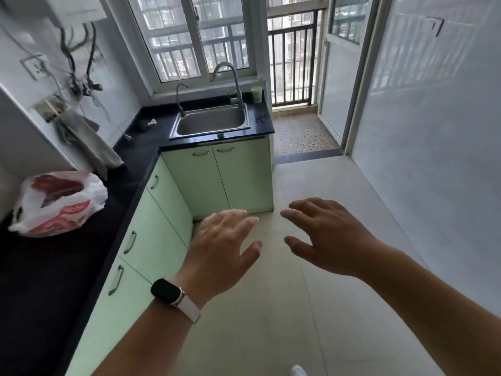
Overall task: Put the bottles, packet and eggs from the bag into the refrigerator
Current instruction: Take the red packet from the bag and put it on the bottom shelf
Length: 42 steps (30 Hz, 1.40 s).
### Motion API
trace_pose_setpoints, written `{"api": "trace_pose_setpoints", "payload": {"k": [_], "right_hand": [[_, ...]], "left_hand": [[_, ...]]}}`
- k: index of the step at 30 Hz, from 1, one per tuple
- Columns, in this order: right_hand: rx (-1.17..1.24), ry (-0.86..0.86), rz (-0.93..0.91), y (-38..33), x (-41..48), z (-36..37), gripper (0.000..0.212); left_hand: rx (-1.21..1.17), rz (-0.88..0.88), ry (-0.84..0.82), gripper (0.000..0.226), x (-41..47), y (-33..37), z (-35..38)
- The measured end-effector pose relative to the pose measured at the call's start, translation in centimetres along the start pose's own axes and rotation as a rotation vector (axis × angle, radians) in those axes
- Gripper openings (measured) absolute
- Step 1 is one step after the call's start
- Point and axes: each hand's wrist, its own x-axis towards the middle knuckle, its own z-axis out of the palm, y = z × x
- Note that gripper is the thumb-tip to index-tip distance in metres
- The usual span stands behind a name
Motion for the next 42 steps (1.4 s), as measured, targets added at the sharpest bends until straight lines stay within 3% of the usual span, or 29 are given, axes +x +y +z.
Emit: {"api": "trace_pose_setpoints", "payload": {"k": [7, 21, 35, 42], "right_hand": [[0.049, 0.01, -0.205, 0.1, 8.6, -0.1, 0.069], [0.049, -0.04, -0.581, -12.7, 25.1, 2.8, 0.061], [-0.013, -0.092, -0.614, -26.9, 43.3, 5.3, 0.059], [-0.001, -0.073, -0.656, -32.0, 49.3, 5.6, 0.067]], "left_hand": [[0.129, -0.191, 0.069, 0.047, 0.8, -4.0, -1.7], [0.225, -0.652, 0.19, 0.047, -6.1, -18.8, -4.8], [0.17, -0.723, 0.209, 0.049, -5.8, -41.3, -4.8], [0.171, -0.74, 0.184, 0.048, -6.5, -48.5, -6.0]]}}
